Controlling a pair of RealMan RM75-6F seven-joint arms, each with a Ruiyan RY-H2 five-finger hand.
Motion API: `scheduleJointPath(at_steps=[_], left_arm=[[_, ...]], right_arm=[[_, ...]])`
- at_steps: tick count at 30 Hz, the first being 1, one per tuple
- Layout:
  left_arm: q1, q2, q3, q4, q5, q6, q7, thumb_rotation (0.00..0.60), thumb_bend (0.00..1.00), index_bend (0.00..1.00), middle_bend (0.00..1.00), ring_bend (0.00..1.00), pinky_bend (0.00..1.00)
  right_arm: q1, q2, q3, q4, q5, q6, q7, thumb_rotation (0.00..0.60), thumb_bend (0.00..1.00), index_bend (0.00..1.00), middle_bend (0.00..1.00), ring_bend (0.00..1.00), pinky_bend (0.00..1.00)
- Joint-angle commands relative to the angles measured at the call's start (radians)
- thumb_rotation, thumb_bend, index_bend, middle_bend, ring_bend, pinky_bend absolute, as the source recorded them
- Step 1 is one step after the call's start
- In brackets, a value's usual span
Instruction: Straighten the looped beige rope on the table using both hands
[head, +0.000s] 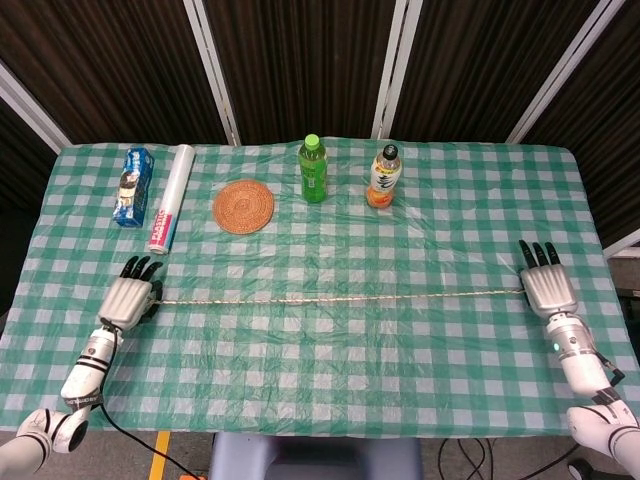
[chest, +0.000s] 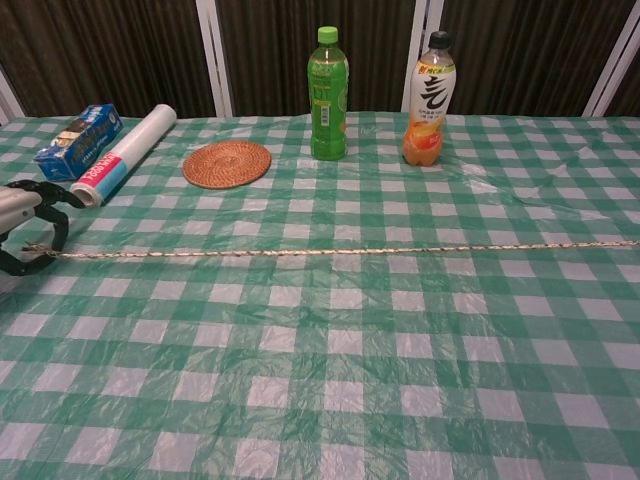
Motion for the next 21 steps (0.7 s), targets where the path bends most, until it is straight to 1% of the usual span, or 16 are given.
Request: scheduleJointPath(at_steps=[1, 4, 9, 11, 14, 15, 17, 18, 19, 20, 21], left_arm=[[0.001, -0.006, 0.003, 0.01, 0.004, -0.004, -0.005, 0.6, 0.44, 0.65, 0.13, 0.0, 0.06], [0.001, -0.009, 0.009, 0.015, 0.01, -0.011, -0.014, 0.6, 0.44, 0.64, 0.14, 0.0, 0.06], [-0.002, -0.013, 0.014, 0.016, 0.021, -0.013, -0.015, 0.6, 0.44, 0.63, 0.15, 0.0, 0.06], [-0.002, -0.013, 0.015, 0.016, 0.023, -0.015, -0.014, 0.6, 0.44, 0.61, 0.15, 0.0, 0.06], [-0.004, -0.01, 0.017, 0.012, 0.023, -0.025, -0.004, 0.6, 0.44, 0.54, 0.14, 0.0, 0.05], [-0.004, -0.009, 0.017, 0.011, 0.023, -0.026, -0.003, 0.6, 0.44, 0.51, 0.13, 0.0, 0.05], [-0.004, -0.008, 0.017, 0.009, 0.022, -0.028, -0.001, 0.6, 0.44, 0.42, 0.12, 0.0, 0.05], [-0.003, -0.006, 0.017, 0.004, 0.021, -0.03, -0.001, 0.6, 0.44, 0.31, 0.11, 0.0, 0.05], [0.0, 0.0, 0.016, -0.004, 0.02, -0.028, -0.005, 0.6, 0.44, 0.24, 0.11, 0.0, 0.05], [0.002, 0.005, 0.016, -0.011, 0.02, -0.026, -0.007, 0.6, 0.44, 0.15, 0.1, 0.0, 0.05], [0.004, 0.012, 0.014, -0.021, 0.017, -0.023, -0.009, 0.6, 0.44, 0.09, 0.09, 0.0, 0.05]], right_arm=[[0.002, -0.014, -0.004, 0.022, -0.005, -0.013, 0.009, 0.6, 0.54, 0.76, 0.1, 0.0, 0.0], [0.004, -0.025, -0.006, 0.04, -0.009, -0.025, 0.015, 0.6, 0.54, 0.74, 0.1, 0.0, 0.0], [0.008, -0.04, -0.008, 0.058, -0.017, -0.034, 0.016, 0.6, 0.54, 0.72, 0.1, 0.0, 0.0], [0.009, -0.044, -0.008, 0.06, -0.018, -0.037, 0.018, 0.6, 0.54, 0.71, 0.1, 0.0, 0.0], [0.01, -0.046, -0.008, 0.061, -0.019, -0.046, 0.012, 0.6, 0.54, 0.66, 0.1, 0.0, 0.0], [0.01, -0.046, -0.008, 0.061, -0.019, -0.046, 0.012, 0.6, 0.54, 0.64, 0.1, 0.0, 0.0], [0.01, -0.046, -0.008, 0.061, -0.019, -0.048, 0.01, 0.6, 0.54, 0.57, 0.1, 0.0, 0.0], [0.011, -0.046, -0.008, 0.059, -0.018, -0.052, 0.007, 0.6, 0.54, 0.5, 0.09, 0.0, 0.0], [0.01, -0.044, -0.006, 0.056, -0.013, -0.058, 0.004, 0.6, 0.54, 0.42, 0.08, 0.0, 0.0], [0.009, -0.041, -0.004, 0.052, -0.01, -0.061, 0.0, 0.6, 0.54, 0.37, 0.07, 0.0, 0.0], [0.009, -0.035, -0.002, 0.044, -0.005, -0.066, -0.004, 0.6, 0.54, 0.31, 0.05, 0.0, 0.0]])
